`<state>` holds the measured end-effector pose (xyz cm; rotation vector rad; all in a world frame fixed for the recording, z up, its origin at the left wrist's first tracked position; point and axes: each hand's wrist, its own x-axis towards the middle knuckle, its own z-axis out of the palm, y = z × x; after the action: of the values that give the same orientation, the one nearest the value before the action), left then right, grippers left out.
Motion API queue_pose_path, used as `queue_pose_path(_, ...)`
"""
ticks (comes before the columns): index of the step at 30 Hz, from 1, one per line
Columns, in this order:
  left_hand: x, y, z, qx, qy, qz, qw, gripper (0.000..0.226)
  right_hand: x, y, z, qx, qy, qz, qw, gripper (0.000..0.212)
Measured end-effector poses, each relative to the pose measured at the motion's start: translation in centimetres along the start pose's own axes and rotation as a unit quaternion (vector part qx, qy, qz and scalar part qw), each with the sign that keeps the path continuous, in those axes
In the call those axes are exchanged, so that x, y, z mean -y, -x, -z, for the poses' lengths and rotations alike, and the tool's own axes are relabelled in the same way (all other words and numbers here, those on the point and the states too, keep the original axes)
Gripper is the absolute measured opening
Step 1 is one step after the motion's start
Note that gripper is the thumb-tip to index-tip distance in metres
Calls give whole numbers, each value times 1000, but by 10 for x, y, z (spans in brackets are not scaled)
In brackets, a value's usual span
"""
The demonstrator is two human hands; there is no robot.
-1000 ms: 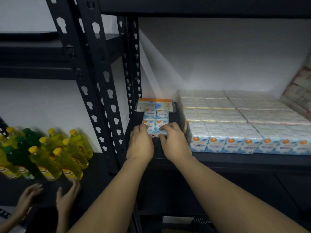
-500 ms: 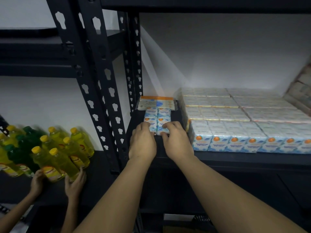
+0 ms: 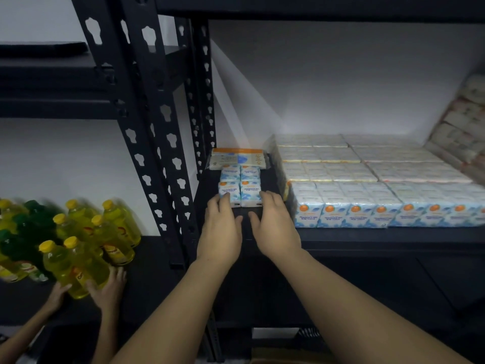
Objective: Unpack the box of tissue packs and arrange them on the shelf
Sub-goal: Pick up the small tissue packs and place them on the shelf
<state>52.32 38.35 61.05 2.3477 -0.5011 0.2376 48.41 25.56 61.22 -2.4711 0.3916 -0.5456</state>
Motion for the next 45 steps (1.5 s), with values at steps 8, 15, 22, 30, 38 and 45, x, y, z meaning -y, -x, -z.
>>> queue_pose_path(8, 8, 28, 6, -4, -1, -6, 1000, 61, -10, 35, 9, -1, 15, 30, 999, 54)
queue_pose_path(15, -4, 16, 10, 33, -43, 16, 998, 59, -2, 24, 16, 35, 37, 41, 998, 59)
queue_pose_path(22, -9, 5, 12, 48, -67, 42, 996, 53, 2, 6, 14, 58, 79, 45, 994, 58)
queue_pose_path(30, -8, 1, 10, 75, -82, 40, 993, 60, 2, 9, 11, 63, 103, 35, 992, 60)
queue_pose_path(38, -6, -5, 9, 98, -94, 40, 990, 59, 4, 10, 7, 60, 130, 30, 989, 59)
queue_pose_path(45, -7, -7, 8, 101, -89, 48, 990, 57, 6, 11, 7, 72, 140, 23, 987, 62)
